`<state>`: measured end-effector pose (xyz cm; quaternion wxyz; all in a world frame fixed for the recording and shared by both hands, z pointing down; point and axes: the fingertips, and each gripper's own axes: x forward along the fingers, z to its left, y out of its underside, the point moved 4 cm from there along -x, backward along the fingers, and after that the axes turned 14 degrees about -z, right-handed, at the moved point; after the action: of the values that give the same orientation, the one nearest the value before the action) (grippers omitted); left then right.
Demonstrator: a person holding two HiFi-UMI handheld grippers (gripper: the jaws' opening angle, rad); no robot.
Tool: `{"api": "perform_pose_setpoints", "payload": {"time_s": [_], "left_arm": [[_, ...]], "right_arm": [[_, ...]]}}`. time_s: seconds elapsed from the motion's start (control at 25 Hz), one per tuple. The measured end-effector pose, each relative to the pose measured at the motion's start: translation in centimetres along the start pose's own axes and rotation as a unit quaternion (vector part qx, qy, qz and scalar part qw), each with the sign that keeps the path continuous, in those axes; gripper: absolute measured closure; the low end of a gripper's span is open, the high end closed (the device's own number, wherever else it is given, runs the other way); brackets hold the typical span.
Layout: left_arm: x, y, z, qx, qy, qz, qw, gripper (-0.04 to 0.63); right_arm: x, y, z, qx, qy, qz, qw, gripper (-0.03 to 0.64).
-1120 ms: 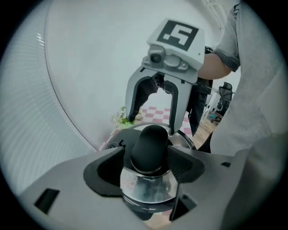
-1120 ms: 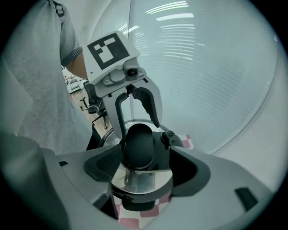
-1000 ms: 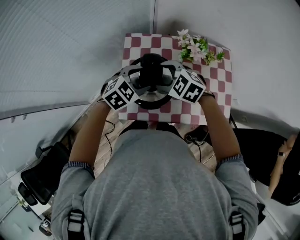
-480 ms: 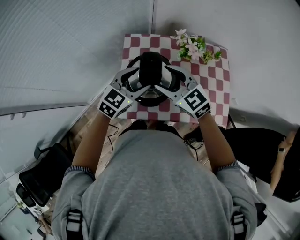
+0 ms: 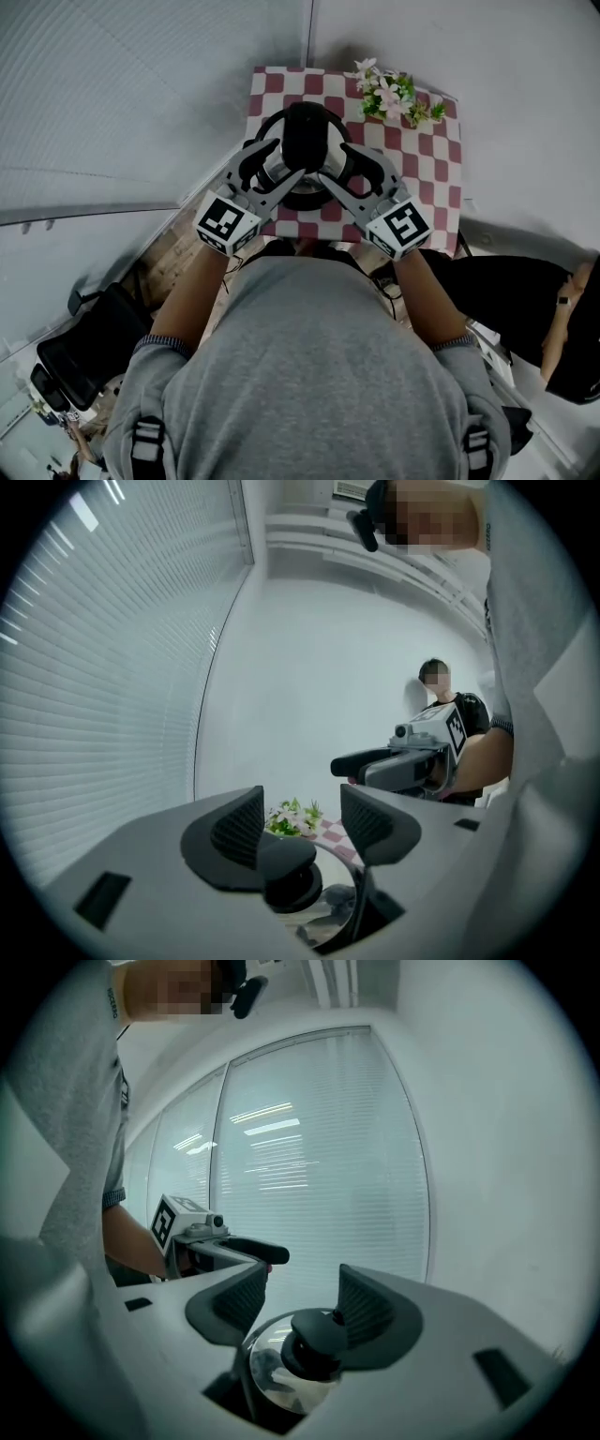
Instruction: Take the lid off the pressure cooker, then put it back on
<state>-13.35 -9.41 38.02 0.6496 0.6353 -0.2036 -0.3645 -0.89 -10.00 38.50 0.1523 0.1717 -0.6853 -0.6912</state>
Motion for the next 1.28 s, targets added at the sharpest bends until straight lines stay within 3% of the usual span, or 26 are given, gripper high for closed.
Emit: {"api": "perform_pose_setpoints", "payload": {"time_s": [0.2, 0.32, 0.52, 0.84, 1.16, 1.28], "left_arm": [[-0.2, -1.2, -1.6, -0.005, 0.019, -0.017, 0.9997, 0.364], [-0.5, -1.4, -2.0, 0.005, 0.02, -0.028, 0.9994, 0.43], [-1.0, -2.4, -1.8, 0.017, -0.004, -0.038, 0.9991, 0.555], [-1.3, -3.5, -1.9, 0.025, 0.001, -0.056, 0.9981, 0.578], [-1.5, -4.4, -1.8, 0.038, -0.009, -0.065, 0.9971, 0.578], [-1.7, -4.5, -1.3, 0.039, -0.017, -0.067, 0.9969, 0.578]], "right_arm": [[0.0, -1.6, 0.9, -0.013, -0.003, -0.018, 1.0, 0.412], [-0.1, -1.9, 1.3, -0.027, 0.002, -0.023, 0.999, 0.437], [-0.6, -2.0, 1.2, -0.02, 0.023, -0.034, 0.999, 0.542], [-1.8, -2.0, 1.2, -0.011, 0.04, -0.045, 0.998, 0.611], [-1.4, -3.0, 1.9, -0.04, 0.043, -0.046, 0.997, 0.611], [-0.5, -4.5, 2.1, -0.041, 0.054, -0.077, 0.995, 0.611]]}}
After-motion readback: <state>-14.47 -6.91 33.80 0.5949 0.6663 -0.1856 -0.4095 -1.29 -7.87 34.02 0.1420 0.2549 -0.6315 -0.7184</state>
